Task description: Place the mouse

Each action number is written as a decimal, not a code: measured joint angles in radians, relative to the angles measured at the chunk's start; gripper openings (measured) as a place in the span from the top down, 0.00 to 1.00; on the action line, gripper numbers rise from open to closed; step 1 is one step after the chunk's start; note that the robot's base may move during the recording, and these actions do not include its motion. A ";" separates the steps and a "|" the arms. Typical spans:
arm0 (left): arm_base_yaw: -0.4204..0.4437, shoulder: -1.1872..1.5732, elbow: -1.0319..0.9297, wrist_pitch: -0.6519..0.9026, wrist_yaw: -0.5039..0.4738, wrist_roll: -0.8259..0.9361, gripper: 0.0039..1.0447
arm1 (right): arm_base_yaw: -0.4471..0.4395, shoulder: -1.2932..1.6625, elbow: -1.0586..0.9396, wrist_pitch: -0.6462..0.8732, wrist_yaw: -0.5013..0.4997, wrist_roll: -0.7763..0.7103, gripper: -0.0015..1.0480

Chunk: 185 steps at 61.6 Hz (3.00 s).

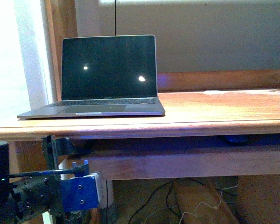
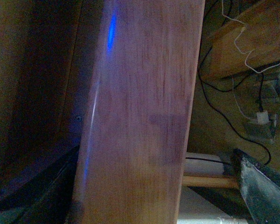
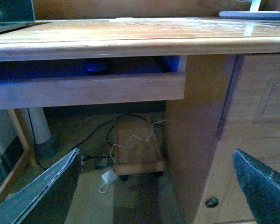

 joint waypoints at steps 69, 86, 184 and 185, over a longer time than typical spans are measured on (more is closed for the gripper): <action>-0.138 -0.597 -0.191 -0.401 0.053 -1.390 0.07 | 0.000 0.000 0.000 0.000 0.000 0.000 0.07; -0.155 -0.874 -0.296 -0.472 -0.550 -1.569 0.07 | 0.000 0.000 0.000 0.000 0.000 0.000 0.07; 0.153 -2.071 -0.906 -0.987 -0.499 -1.439 0.86 | 0.369 1.226 0.517 0.500 0.152 -0.125 0.07; 0.153 -2.071 -0.906 -0.987 -0.499 -1.439 0.84 | 0.369 1.231 0.520 0.499 0.155 -0.126 0.07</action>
